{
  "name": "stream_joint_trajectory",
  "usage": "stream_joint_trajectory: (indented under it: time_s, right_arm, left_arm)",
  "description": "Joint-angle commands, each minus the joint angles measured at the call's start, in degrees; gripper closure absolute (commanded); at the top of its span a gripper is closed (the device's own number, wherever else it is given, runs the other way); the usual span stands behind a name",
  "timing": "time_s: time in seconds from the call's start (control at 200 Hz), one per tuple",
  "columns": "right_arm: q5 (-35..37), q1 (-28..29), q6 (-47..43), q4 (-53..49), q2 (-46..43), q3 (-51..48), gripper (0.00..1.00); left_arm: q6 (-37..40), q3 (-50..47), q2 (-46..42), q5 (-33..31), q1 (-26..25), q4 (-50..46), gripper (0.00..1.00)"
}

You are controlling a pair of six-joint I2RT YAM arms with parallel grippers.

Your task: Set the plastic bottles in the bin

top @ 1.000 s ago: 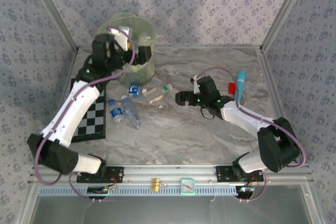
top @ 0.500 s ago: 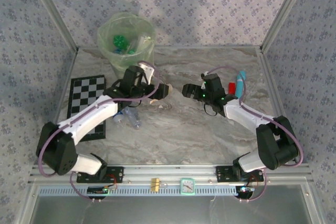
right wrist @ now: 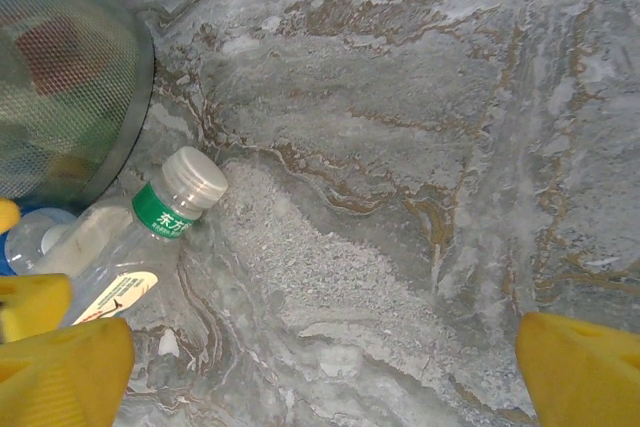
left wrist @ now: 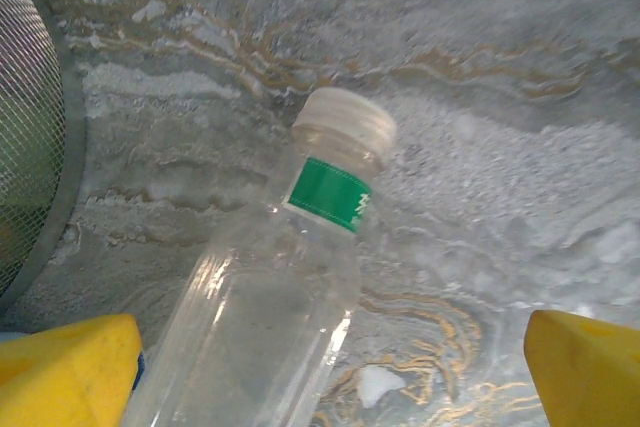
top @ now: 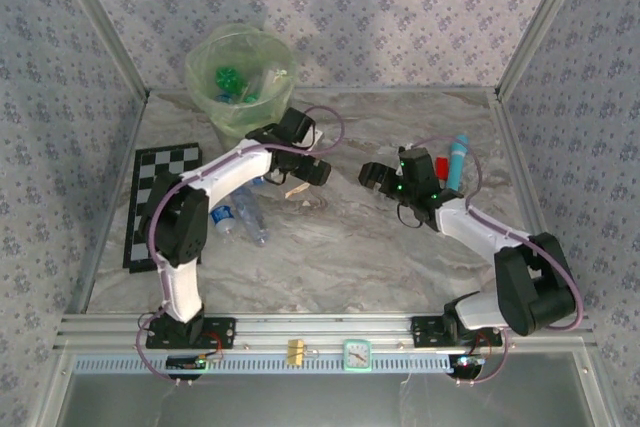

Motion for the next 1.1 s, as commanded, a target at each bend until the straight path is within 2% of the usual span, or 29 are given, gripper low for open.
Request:
stream_joint_trajectory:
  time_s: [0.0,0.335,0.595,0.7,0.89,0.98,1.094]
  right_arm:
    - [0.48,-0.64,1.03,0.82,-1.94,-1.27,0.00]
    - [0.15,-1.39,1.11,1.50,-3.18,-3.05,0.00]
    - [0.03,-1.67,1.25,1.78,-3.55,-3.48,0.00]
    - [-0.06,-1.70,1.34,1.77,-3.55,-3.61,0.00]
    - [-0.17,-1.75,1.28,2.00,-3.64,-3.71,0.00]
    - [-0.24,-1.74,1.29,2.10,-3.67,-3.81,0.00]
    - [-0.21,-1.85,1.29,2.34,-3.63,-3.86,0.00]
  left_arm:
    - [3.38,3.56,2.19,-4.47,-0.03,-6.03,0.01]
    - [3.94,4.48,7.22,-8.21,-0.04,-9.01,0.01]
    - [3.02,3.69,8.78,-6.66,-0.60,-8.79,0.08]
    - [3.16,3.35,9.09,-6.53,-1.02,-8.67,0.16]
    - [3.42,2.72,8.94,-6.91,-1.49,-7.96,0.41]
    - [3.51,2.63,8.57,-7.13,-1.62,-7.62,0.46]
    - [3.53,2.47,8.01,-7.10,-1.67,-7.13,0.47]
